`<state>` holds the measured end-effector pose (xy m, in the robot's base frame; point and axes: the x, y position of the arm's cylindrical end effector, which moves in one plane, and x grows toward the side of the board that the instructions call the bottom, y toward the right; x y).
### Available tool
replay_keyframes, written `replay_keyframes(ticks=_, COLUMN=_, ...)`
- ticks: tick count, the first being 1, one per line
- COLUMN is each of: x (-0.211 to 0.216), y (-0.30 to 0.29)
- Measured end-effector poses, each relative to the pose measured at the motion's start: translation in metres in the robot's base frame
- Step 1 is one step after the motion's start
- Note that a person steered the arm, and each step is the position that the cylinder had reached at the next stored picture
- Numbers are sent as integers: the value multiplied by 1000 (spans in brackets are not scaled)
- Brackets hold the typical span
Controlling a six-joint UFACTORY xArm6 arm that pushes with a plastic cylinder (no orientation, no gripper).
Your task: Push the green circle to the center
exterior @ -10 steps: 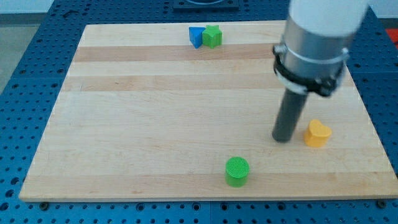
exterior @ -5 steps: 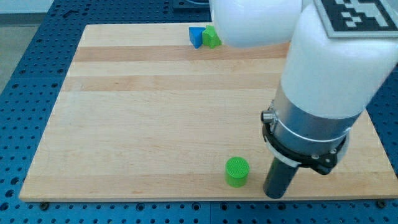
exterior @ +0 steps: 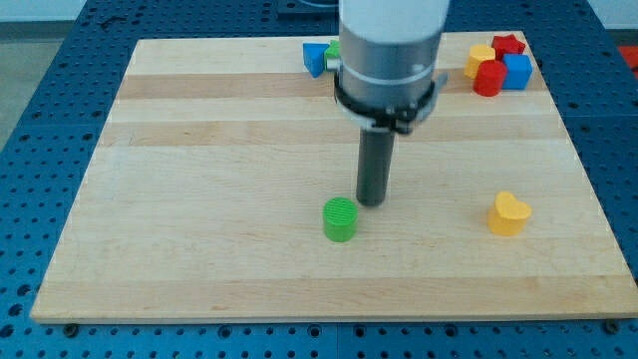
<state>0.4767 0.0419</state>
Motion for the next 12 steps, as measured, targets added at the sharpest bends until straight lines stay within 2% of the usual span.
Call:
replay_keyframes(ticks=1, x=-7, y=5)
replay_keyframes(ticks=2, x=48, y=23)
replay_keyframes(ticks=3, x=74, y=22)
replay_keyframes(ticks=4, x=108, y=2)
replay_keyframes(ticks=5, x=123, y=-37)
replay_keyframes(ticks=6, x=105, y=-61)
replay_keyframes(ticks=8, x=-9, y=-63)
replay_keyframes(ticks=9, x=-45, y=-76)
replay_keyframes(ticks=10, x=-19, y=-123)
replay_keyframes(ticks=11, x=40, y=-169)
replay_keyframes(ticks=12, x=98, y=-172)
